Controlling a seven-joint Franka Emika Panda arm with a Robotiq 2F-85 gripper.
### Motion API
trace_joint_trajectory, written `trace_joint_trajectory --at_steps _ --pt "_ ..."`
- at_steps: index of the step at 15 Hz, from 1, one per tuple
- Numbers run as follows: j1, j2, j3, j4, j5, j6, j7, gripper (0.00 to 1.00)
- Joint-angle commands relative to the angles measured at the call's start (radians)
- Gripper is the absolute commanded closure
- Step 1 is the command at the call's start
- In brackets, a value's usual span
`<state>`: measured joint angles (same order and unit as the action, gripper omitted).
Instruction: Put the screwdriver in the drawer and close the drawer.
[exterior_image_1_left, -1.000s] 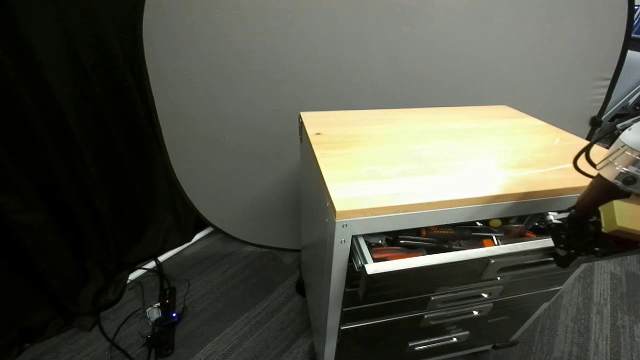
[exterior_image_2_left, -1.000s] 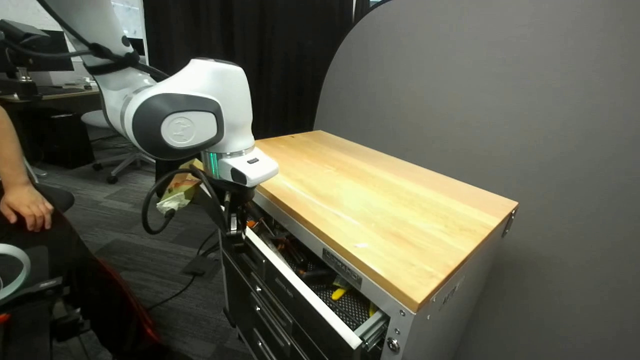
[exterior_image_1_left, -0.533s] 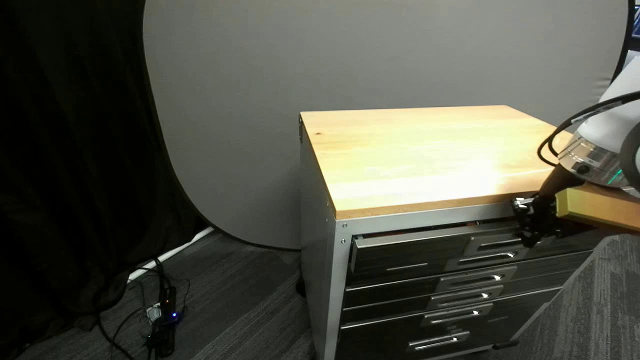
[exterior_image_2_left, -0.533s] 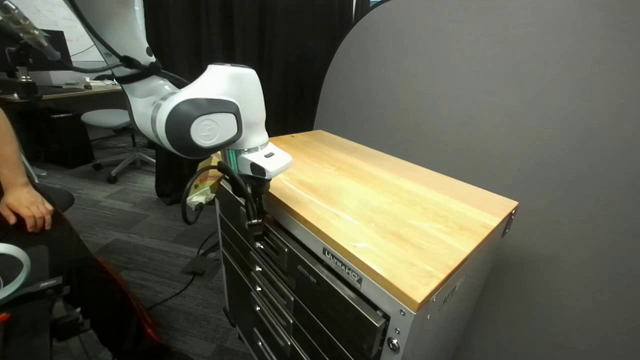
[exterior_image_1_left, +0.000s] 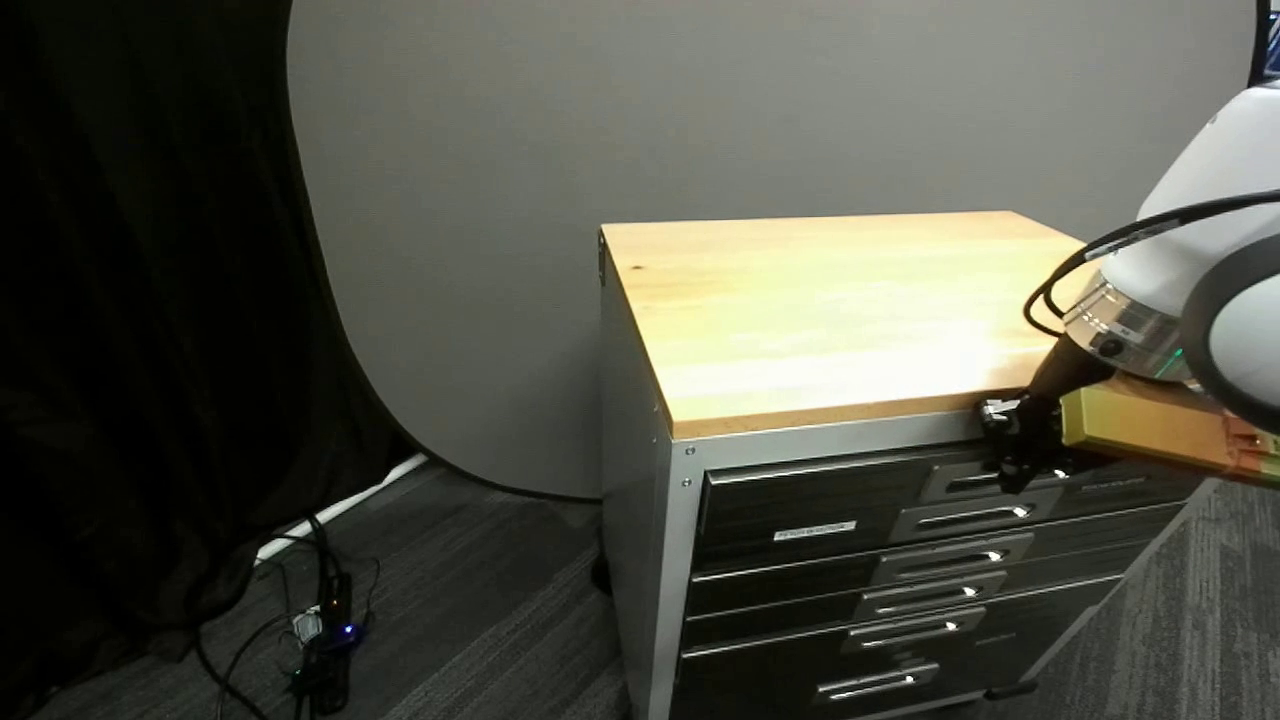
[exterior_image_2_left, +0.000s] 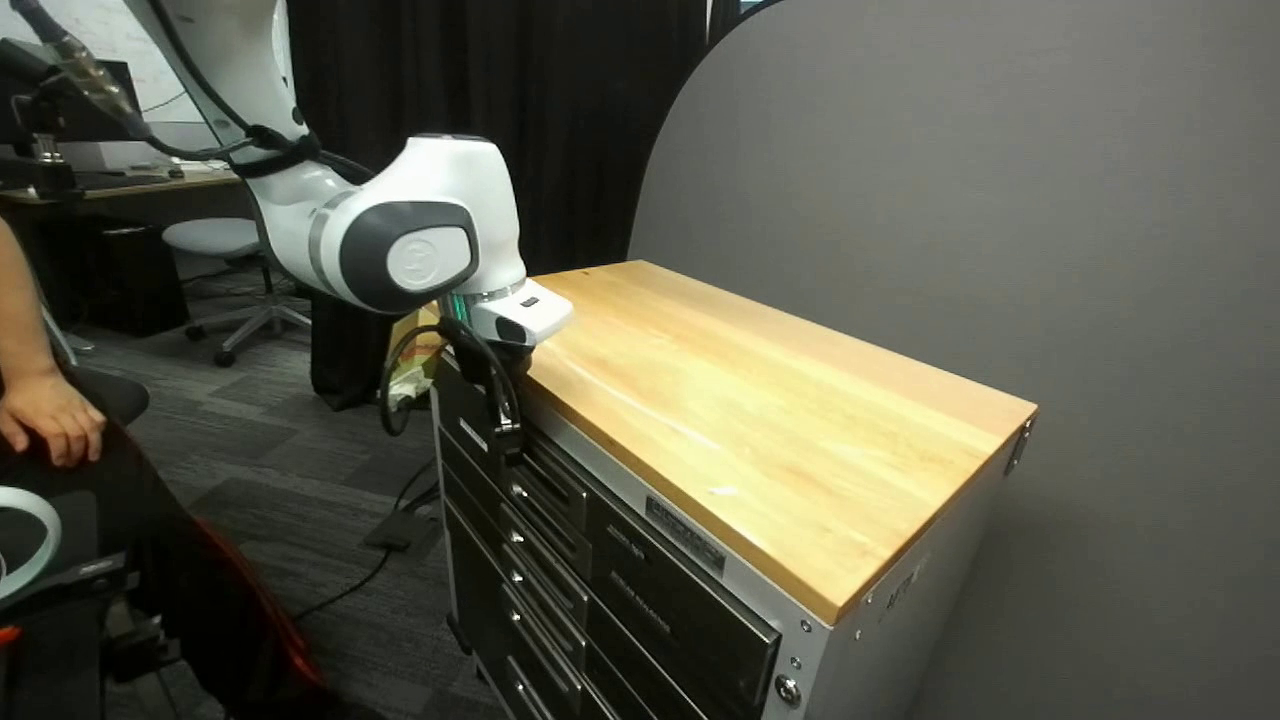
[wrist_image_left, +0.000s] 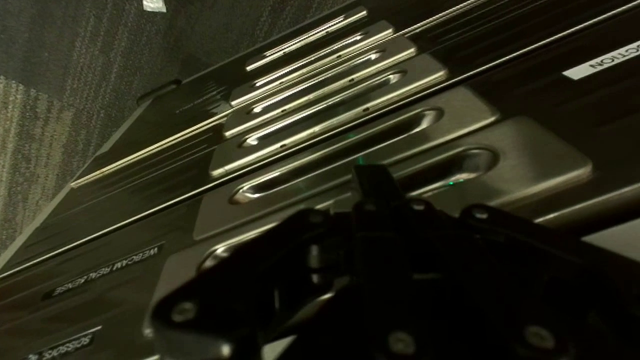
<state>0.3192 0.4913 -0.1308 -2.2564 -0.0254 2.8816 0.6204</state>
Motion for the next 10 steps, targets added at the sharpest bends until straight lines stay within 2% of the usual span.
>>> trace_joint_trajectory --at_steps 1,3,5,7,10 --pt "0.021 -0.019 -0.033 0.023 -0.012 -0.008 -0.015 0.70" --pt "0.031 -0.069 -0.052 -0.005 -0.043 -0.062 -0.039 0.59" --pt "0.031 -0.130 -0.059 -0.023 -0.094 -0.161 -0.077 0.43" --pt "0.009 -0.196 -0.033 -0.025 -0.144 -0.279 -0.128 0.27" --pt "-0.054 -0.303 0.053 -0.020 -0.136 -0.441 -0.279 0.04"
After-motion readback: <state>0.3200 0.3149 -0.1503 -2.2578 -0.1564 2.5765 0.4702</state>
